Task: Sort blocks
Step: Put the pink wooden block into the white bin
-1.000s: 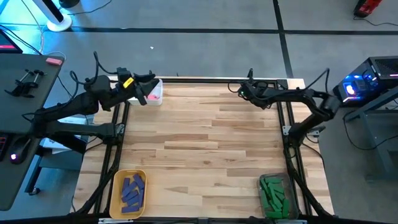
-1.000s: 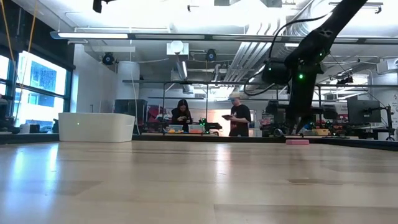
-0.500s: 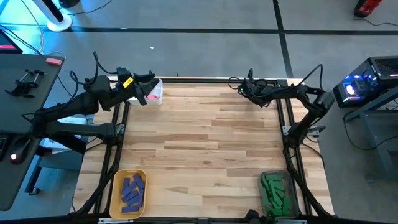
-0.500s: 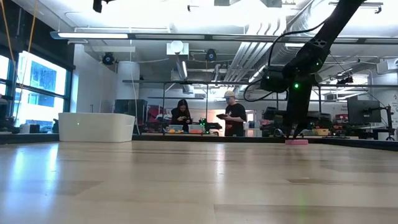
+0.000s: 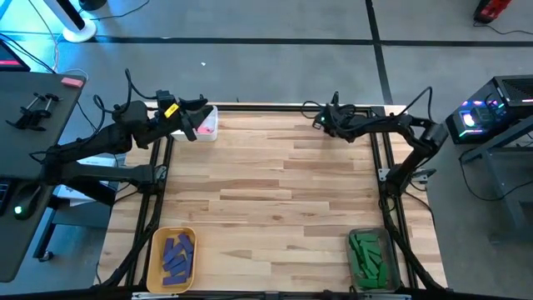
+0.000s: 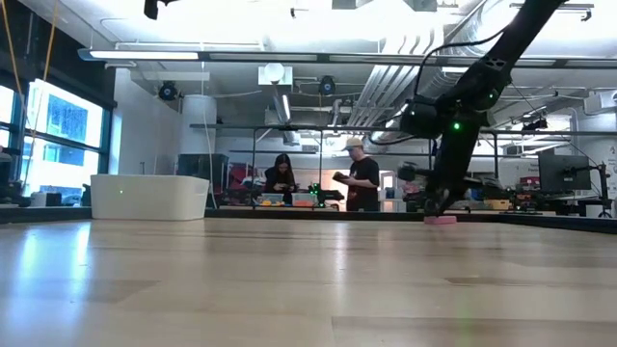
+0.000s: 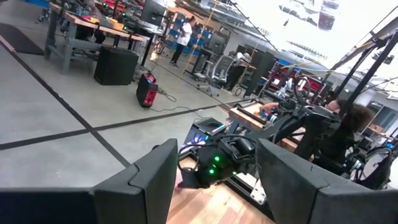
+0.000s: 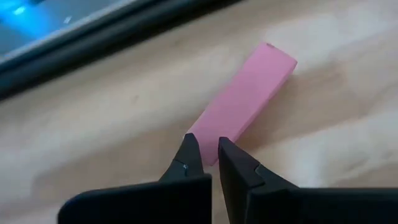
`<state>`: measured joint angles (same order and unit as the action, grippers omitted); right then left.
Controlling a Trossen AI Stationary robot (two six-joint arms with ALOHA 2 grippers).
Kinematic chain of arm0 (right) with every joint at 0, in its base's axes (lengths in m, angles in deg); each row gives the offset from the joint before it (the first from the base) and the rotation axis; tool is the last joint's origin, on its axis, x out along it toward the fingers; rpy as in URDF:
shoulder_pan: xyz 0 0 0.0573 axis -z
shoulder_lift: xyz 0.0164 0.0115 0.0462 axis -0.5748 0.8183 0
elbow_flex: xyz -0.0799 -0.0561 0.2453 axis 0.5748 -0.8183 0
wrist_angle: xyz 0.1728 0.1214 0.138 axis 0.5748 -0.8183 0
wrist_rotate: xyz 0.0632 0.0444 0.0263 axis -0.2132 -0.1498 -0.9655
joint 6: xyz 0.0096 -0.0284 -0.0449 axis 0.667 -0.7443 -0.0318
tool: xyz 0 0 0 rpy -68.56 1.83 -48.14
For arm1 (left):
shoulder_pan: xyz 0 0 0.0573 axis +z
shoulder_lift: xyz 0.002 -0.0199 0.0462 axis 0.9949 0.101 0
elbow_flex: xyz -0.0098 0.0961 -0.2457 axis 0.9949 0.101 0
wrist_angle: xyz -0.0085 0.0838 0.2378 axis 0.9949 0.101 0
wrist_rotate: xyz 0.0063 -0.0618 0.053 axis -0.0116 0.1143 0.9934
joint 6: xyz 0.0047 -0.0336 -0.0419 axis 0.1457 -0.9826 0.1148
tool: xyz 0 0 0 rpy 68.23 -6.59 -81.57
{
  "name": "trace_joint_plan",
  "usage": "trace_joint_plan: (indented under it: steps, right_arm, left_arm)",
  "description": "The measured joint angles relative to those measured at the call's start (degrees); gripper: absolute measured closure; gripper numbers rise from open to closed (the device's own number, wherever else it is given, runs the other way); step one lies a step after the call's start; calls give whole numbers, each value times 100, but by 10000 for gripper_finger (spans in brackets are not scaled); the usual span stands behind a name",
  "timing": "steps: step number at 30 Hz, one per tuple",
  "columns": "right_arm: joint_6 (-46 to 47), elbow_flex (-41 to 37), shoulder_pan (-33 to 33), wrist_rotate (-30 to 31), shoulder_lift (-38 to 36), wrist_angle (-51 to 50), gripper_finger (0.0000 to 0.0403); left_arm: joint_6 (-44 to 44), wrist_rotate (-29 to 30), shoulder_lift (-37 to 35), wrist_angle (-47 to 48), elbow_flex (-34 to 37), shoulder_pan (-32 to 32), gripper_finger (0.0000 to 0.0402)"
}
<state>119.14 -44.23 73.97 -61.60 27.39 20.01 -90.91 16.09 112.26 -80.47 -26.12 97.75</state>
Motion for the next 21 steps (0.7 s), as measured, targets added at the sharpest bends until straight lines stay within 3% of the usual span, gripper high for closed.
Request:
trace_joint_plan:
  steps: [11,15,21]
  right_arm:
    - [16,-20,-1617,-919,20,388,403]
    - [99,-30,-2347,-1131,33,772,403]
    - [1068,-50,-3349,-1385,70,1359,403]
  left_arm:
    - [471,-83,199,31,0,-36,200]
    - [553,-488,612,39,0,-81,200]
    - [322,-817,1406,52,0,-265,200]
